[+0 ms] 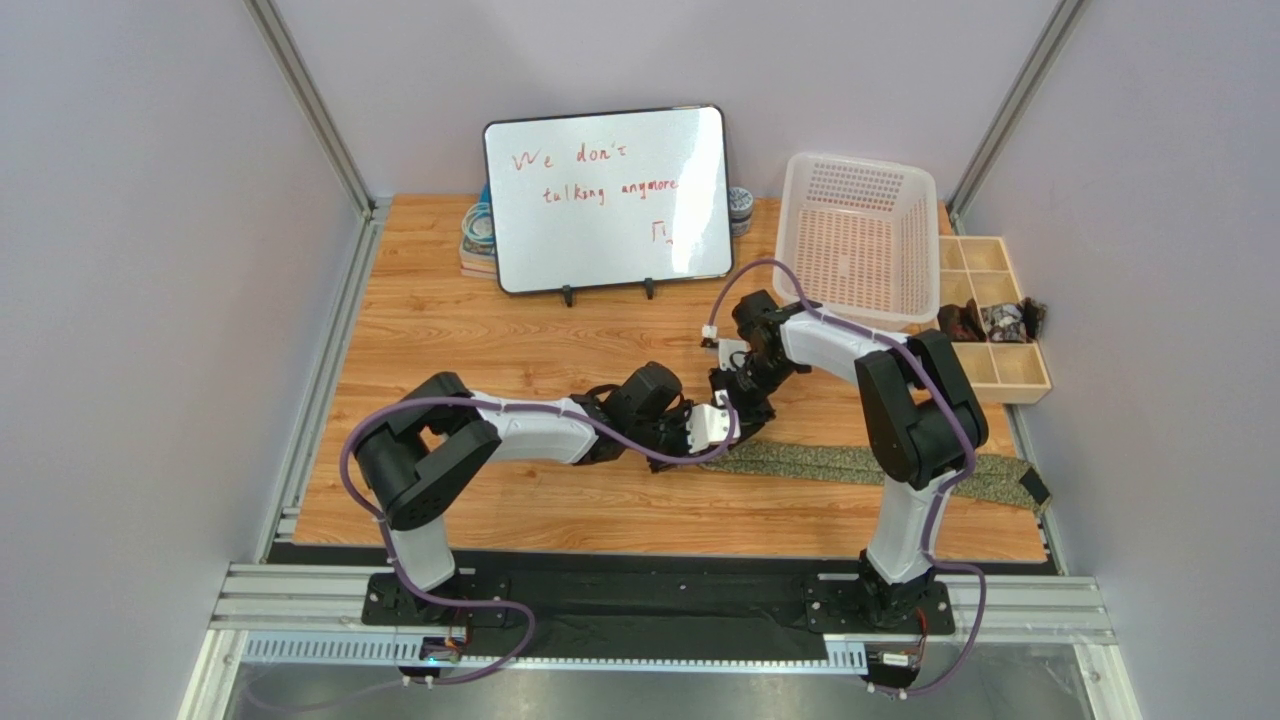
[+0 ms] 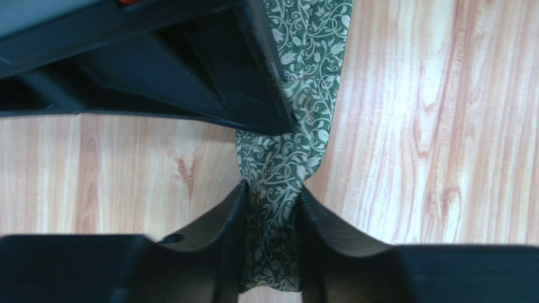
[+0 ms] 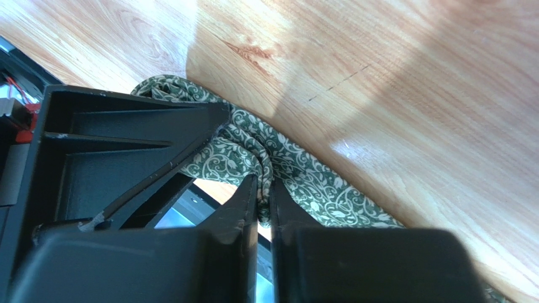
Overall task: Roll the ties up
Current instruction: Roll the tie at the center of the board.
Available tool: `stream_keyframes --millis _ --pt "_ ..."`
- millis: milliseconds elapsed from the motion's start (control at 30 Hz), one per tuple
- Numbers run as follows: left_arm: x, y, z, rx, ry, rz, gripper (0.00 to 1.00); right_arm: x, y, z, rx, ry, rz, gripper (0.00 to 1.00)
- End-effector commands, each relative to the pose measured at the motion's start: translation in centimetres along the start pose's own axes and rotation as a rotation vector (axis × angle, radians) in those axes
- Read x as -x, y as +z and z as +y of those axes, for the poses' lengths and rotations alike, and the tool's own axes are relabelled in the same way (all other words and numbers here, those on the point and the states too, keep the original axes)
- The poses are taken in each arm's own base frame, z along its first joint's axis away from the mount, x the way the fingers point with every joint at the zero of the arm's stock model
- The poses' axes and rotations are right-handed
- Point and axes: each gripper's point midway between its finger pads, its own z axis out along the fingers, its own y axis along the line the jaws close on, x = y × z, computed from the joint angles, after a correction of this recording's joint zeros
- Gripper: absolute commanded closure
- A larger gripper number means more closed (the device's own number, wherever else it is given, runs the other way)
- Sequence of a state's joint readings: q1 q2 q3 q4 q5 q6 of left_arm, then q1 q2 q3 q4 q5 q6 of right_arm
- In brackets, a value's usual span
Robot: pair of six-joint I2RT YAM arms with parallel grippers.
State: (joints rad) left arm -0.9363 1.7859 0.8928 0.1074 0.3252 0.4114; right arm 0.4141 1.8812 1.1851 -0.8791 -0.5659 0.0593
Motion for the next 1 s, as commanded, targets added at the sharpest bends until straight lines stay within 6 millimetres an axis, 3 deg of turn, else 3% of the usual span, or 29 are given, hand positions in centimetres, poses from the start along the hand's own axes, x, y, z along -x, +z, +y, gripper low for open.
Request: stream_keyframes --millis 0,33,133,233,400,500,633,800,967 --pt "-5.8 -1.4 -1.5 -0.025 -0.050 0.209 0.56 -0.4 0.5 -1.5 -0.043 0.025 0.029 1.00" --pt "-5.4 -1.9 -1.4 -0.020 -0.054 0.187 0.47 -0.1 0.8 -1.8 -0.054 0.019 0.020 1.00" --pt "-3.9 -2.8 -1.1 -0.022 -0.066 0.126 0.36 0.2 1.3 -3.0 -0.099 0.012 0.022 1.00" --pt "-3.3 -3.3 -1.1 -0.035 -0.082 0.122 0.33 0.1 1.7 -3.9 -0.135 0.003 0.031 1.00" --pt "-3.3 -3.1 -1.2 -0.041 -0.090 0.111 0.34 0.1 1.9 -4.6 -0.166 0.004 0.035 1.00" --pt "-2.7 -3.0 -1.0 -0.043 -0.093 0.083 0.39 -0.1 2.1 -4.8 -0.172 0.005 0.041 1.00" --pt "-0.3 -4.0 -0.6 -0.031 -0.081 -0.008 0.48 0.0 2.3 -4.9 -0.180 0.007 0.041 1.00" --pt "2.4 -5.1 -0.9 -0.052 -0.082 -0.087 0.50 0.0 2.6 -4.9 -0.183 0.004 0.043 1.00" --pt "4.0 -4.3 -0.3 -0.065 -0.113 -0.107 0.50 -0.1 2.7 -4.7 -0.173 0.007 0.043 1.00"
